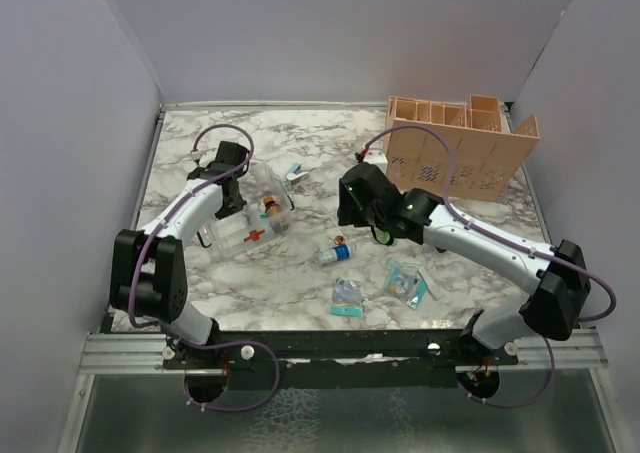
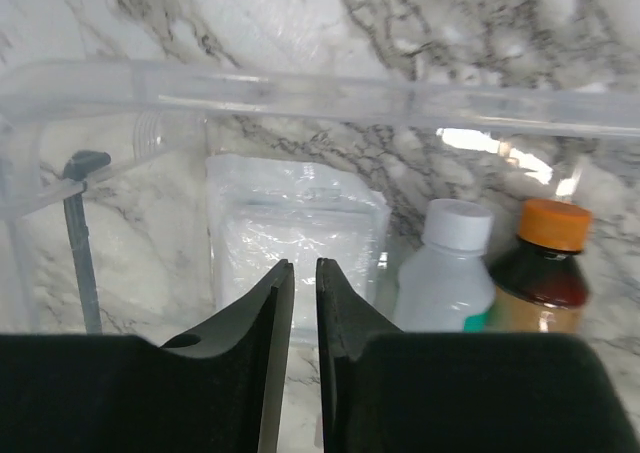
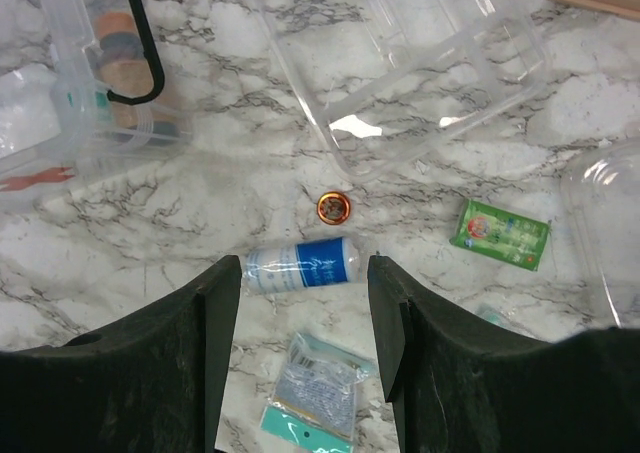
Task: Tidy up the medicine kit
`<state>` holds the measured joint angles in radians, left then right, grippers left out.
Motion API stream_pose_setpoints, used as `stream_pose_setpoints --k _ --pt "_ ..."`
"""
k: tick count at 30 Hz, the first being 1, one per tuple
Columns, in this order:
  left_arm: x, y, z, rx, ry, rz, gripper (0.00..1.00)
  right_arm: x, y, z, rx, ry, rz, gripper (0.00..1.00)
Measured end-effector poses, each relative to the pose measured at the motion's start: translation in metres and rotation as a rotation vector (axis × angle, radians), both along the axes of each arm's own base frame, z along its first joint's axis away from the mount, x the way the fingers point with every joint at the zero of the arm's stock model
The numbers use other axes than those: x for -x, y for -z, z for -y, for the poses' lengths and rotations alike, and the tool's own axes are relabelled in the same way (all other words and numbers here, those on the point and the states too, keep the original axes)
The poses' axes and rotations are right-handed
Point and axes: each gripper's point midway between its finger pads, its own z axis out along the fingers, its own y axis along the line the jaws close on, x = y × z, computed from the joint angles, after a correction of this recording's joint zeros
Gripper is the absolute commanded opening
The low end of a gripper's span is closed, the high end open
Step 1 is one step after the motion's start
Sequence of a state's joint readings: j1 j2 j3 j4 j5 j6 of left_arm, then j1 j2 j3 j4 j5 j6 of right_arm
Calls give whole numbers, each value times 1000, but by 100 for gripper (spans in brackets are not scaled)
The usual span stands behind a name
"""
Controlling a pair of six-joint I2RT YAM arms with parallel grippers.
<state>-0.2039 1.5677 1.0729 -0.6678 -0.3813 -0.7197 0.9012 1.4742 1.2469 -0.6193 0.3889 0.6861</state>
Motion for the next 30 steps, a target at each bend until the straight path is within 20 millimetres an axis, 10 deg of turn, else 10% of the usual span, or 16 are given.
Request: stream_pose_setpoints --k 9,19,30 --pt "-35 -108 25 108 160 299 29 34 38 24 53 -127 -45 58" --pt "-24 -229 60 240 411 698 49 85 101 45 93 -191 -261 55" --pt "10 -226 100 417 632 732 56 122 135 54 70 -222 -425 56"
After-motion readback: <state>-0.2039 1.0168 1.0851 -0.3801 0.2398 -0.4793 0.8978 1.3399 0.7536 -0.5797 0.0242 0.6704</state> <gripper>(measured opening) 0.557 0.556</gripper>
